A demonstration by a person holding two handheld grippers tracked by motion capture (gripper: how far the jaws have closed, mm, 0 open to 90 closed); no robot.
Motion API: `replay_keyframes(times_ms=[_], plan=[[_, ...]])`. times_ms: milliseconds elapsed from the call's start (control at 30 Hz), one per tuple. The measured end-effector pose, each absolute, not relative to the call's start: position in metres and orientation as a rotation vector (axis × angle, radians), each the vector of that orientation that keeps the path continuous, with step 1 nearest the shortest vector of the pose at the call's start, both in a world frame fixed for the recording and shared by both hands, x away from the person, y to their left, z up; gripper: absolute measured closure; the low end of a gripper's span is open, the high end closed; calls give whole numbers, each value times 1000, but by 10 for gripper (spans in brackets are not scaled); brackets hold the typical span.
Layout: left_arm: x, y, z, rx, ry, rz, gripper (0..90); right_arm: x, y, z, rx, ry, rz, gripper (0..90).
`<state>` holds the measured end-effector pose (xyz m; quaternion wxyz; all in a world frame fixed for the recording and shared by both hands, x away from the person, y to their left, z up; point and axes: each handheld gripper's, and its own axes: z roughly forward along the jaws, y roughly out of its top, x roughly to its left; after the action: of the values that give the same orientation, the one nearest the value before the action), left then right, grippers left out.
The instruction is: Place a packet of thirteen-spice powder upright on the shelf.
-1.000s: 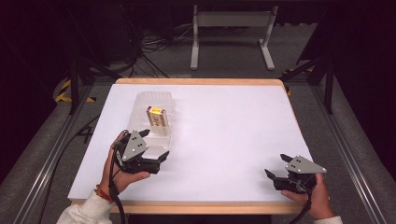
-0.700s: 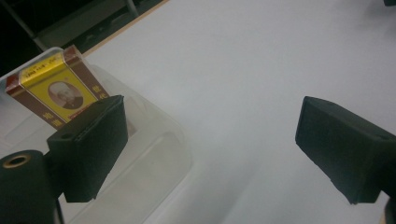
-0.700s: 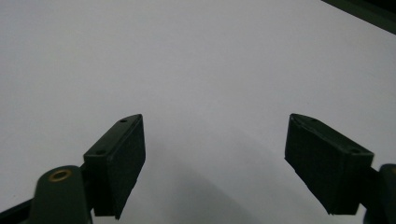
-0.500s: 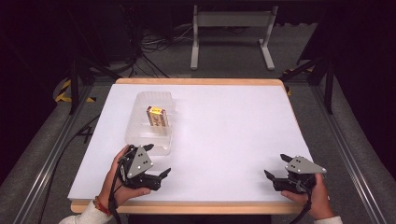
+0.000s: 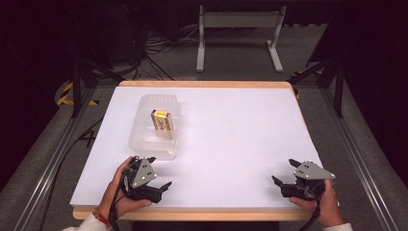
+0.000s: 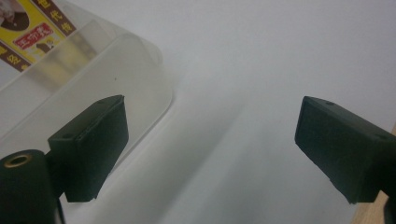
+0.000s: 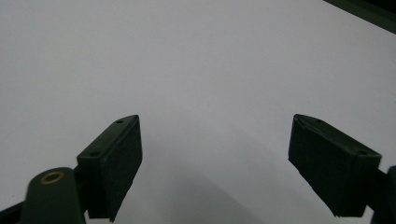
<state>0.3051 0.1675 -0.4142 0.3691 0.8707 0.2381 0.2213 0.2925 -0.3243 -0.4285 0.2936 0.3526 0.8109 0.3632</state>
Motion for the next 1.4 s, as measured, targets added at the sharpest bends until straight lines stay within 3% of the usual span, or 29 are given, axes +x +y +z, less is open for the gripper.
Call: replay_keyframes(times_ms=[700, 1000, 1400], plan=[[316, 228, -443, 2144, 812, 480, 100, 291, -325, -428, 932, 2153, 977, 180], [320, 257, -451, 2110, 907, 516, 96, 290, -328, -428, 929, 2145, 985, 179], [320, 262, -452, 2082, 930, 496, 96, 289, -327, -427, 917, 2146, 983, 178]])
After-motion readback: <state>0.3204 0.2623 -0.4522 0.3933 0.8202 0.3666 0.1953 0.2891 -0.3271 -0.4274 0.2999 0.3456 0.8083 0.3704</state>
